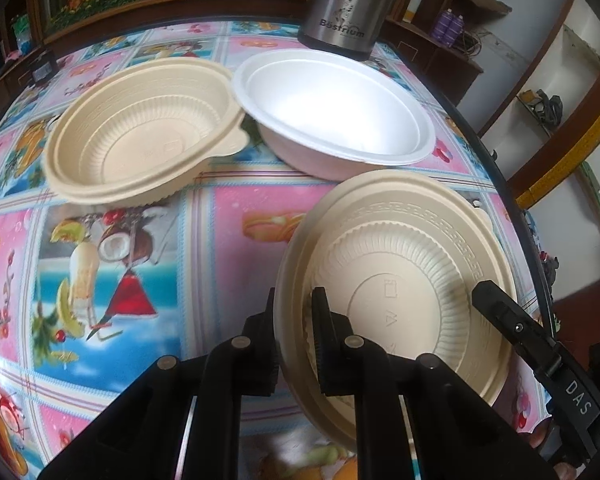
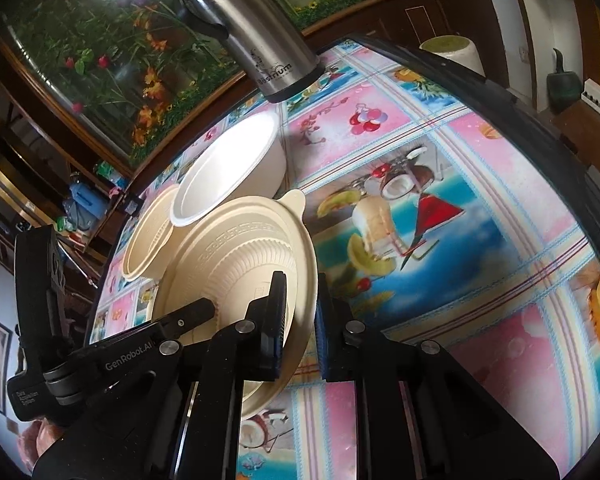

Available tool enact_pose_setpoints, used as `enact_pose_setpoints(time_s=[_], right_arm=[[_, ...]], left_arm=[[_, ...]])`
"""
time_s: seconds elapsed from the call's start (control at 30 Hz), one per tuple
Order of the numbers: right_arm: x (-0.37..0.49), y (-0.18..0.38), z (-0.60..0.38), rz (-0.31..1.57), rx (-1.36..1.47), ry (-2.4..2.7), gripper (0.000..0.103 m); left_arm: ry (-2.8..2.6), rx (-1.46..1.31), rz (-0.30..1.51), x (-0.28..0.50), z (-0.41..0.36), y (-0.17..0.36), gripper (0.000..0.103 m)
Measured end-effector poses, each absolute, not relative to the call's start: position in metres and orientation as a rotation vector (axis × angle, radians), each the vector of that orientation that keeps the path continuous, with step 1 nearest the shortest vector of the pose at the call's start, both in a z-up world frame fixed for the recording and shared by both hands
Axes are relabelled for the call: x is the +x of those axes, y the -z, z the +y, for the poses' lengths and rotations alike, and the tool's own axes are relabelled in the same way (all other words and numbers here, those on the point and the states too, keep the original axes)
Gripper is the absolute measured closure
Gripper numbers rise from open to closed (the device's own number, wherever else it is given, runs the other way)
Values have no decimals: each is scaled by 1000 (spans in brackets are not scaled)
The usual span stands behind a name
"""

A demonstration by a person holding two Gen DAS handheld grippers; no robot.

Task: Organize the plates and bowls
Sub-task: 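Grasp the beige bowl rim with the left gripper while the right gripper holds it, then carry the beige bowl with both grippers onto the red plate stack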

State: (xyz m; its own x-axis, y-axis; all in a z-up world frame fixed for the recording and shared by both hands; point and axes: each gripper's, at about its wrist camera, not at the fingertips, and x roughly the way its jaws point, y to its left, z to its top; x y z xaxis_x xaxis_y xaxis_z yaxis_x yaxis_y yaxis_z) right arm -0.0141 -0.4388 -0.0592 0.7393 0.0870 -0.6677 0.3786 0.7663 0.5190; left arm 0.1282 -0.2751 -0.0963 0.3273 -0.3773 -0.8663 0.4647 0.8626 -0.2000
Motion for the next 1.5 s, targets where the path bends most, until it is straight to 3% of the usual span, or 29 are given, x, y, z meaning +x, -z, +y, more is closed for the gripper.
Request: enact_pose_setpoints(time_s=[0.7,1.27,1.5], right_arm=[[-13,45,-357,683,607,102,91],[24,-8,-174,698,380,-193,91],[40,-2,-72,760,276,-345,91]], left_arm=[[431,35,1052,106,-182,72,90],[170,-107,875,69,18,12,90],[20,-190,884,52,112,23,90]])
